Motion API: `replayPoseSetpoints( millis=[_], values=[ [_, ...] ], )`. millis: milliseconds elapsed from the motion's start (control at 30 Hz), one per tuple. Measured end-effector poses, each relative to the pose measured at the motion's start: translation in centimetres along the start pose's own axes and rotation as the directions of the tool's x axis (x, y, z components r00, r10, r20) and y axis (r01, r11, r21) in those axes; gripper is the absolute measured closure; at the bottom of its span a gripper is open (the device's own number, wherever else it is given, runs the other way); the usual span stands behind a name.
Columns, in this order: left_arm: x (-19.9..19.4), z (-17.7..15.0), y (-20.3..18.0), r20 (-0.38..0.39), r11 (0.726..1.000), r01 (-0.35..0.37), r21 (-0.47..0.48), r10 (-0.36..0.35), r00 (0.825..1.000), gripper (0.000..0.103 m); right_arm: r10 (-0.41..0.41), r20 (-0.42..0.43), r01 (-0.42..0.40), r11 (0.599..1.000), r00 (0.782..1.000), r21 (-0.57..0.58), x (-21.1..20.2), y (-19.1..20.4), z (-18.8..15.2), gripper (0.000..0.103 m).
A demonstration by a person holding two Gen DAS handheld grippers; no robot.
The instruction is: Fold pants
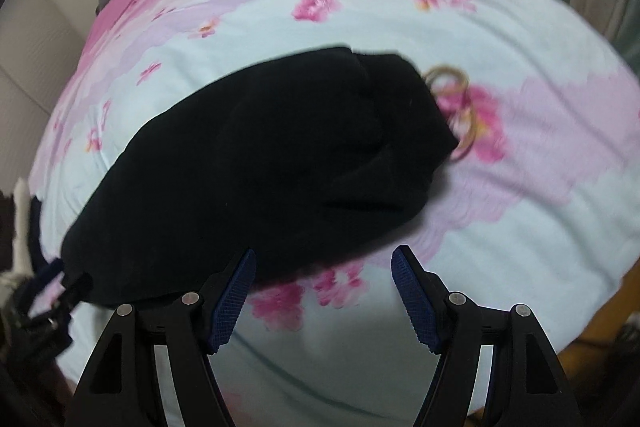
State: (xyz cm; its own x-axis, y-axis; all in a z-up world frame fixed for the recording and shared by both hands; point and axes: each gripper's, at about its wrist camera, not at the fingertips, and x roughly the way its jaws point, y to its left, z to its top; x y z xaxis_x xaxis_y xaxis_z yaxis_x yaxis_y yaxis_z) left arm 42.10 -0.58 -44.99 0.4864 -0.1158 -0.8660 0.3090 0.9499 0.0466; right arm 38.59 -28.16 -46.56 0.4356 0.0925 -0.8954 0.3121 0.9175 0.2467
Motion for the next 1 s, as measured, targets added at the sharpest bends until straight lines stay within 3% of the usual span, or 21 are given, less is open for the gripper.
replayPoseSetpoints(
  millis=[200, 433, 500, 533, 567, 800, 1000],
  values=[
    [0.3, -0.3, -0.1, 0.004, 1.0, -0.001, -0.003, 0.001, 1.0, 0.018, 0.008, 0.005, -0.009, 0.993, 1.0, 0.119, 1.9, -1.6, 0.2, 0.033],
    [0.1, 0.7, -1.1, 0.034, 1.0, 0.015, -0.003, -0.015, 0.999, 0.018, -0.029, 0.081, 0.006, 0.963, 0.996, 0.269, 2.1, -5.8, 2.4, 0.033],
    [0.1, 1.0, -1.6, 0.035, 1.0, 0.023, -0.001, -0.022, 0.999, 0.018, -0.018, 0.074, -0.002, 0.965, 0.997, 0.262, 2.6, -6.4, 3.1, 0.048],
    [0.1, 1.2, -2.0, 0.037, 1.0, 0.028, 0.003, -0.028, 0.999, 0.018, 0.0, 0.066, -0.017, 0.967, 0.998, 0.255, 2.8, -6.5, 3.4, 0.072],
    [0.0, 1.4, -2.3, 0.04, 0.999, 0.031, 0.008, -0.032, 0.999, 0.018, 0.006, 0.056, -0.019, 0.971, 0.998, 0.239, 2.9, -6.3, 3.8, 0.082],
    [0.1, 2.1, -3.7, 0.046, 0.998, 0.048, 0.029, -0.049, 0.998, 0.018, -0.036, 0.165, 0.028, 0.998, 0.986, 0.052, -0.6, -4.8, 6.1, 0.087],
    [1.0, 1.8, -4.2, 0.027, 0.998, 0.043, 0.034, -0.044, 0.999, 0.018, 0.018, 0.049, -0.021, 0.999, 0.999, 0.049, 3.1, -7.2, 6.3, 0.084]
  ],
)
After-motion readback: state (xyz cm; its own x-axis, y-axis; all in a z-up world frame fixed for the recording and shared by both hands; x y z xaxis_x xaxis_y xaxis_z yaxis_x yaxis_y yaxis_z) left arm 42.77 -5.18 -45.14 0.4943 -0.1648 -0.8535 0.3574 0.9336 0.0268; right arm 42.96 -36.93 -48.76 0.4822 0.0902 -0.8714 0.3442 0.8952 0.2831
